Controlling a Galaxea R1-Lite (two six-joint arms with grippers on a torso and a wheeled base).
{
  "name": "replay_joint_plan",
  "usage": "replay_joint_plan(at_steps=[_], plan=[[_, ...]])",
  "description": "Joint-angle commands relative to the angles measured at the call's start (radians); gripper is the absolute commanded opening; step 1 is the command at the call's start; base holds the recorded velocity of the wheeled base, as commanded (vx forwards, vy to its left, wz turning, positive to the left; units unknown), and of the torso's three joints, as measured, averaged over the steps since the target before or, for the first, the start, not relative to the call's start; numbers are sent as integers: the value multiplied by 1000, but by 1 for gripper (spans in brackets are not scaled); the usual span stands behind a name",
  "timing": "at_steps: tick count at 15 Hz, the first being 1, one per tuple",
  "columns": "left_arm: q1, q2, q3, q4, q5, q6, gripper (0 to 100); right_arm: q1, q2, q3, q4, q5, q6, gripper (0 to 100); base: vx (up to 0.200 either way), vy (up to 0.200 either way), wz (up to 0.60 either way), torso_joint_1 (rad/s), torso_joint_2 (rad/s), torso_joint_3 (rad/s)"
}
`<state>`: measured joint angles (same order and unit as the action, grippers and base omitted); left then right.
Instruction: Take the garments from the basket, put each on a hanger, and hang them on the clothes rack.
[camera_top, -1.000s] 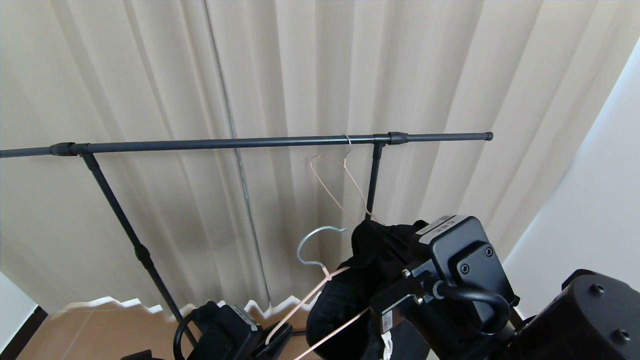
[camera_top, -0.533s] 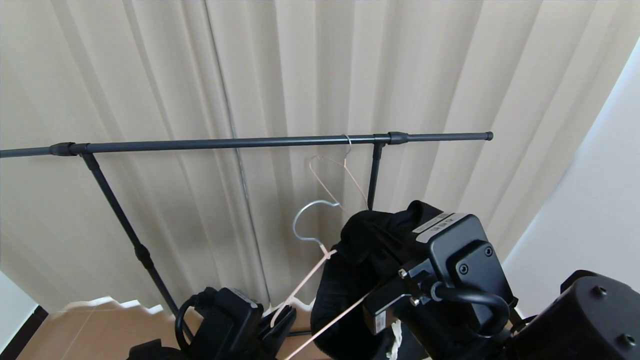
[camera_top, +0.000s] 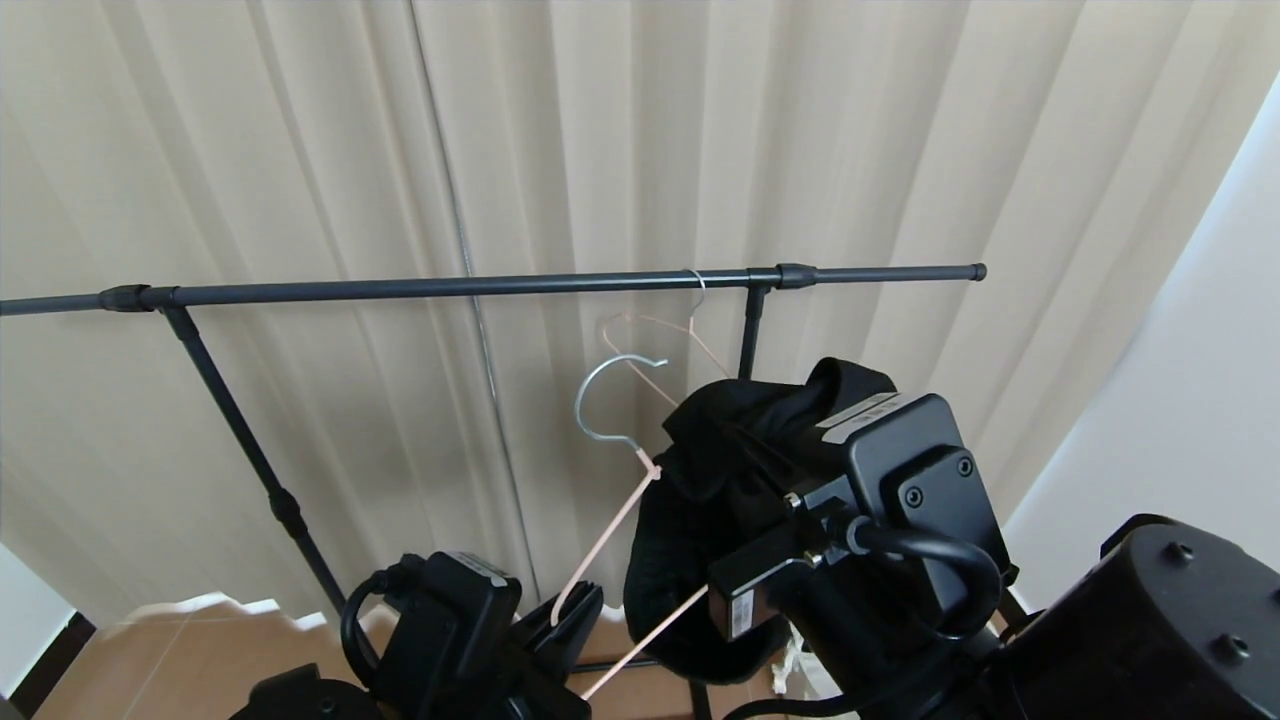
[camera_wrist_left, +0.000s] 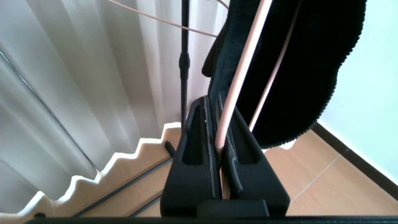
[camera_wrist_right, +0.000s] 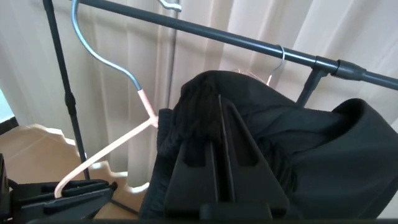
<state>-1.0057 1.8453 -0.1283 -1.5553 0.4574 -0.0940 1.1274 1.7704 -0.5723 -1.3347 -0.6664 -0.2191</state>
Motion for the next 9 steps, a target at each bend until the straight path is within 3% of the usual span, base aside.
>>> replay_joint_plan(at_steps=[1, 9], plan=[[-1, 12, 6, -3, 0, 0, 0, -15, -2, -3, 0, -2, 0, 100, 0, 0, 0, 0, 0, 0], [-19, 12, 44, -15, -2, 27, 0, -112, -22, -61, 38, -33, 1, 100, 0, 0, 0, 0, 0, 0]])
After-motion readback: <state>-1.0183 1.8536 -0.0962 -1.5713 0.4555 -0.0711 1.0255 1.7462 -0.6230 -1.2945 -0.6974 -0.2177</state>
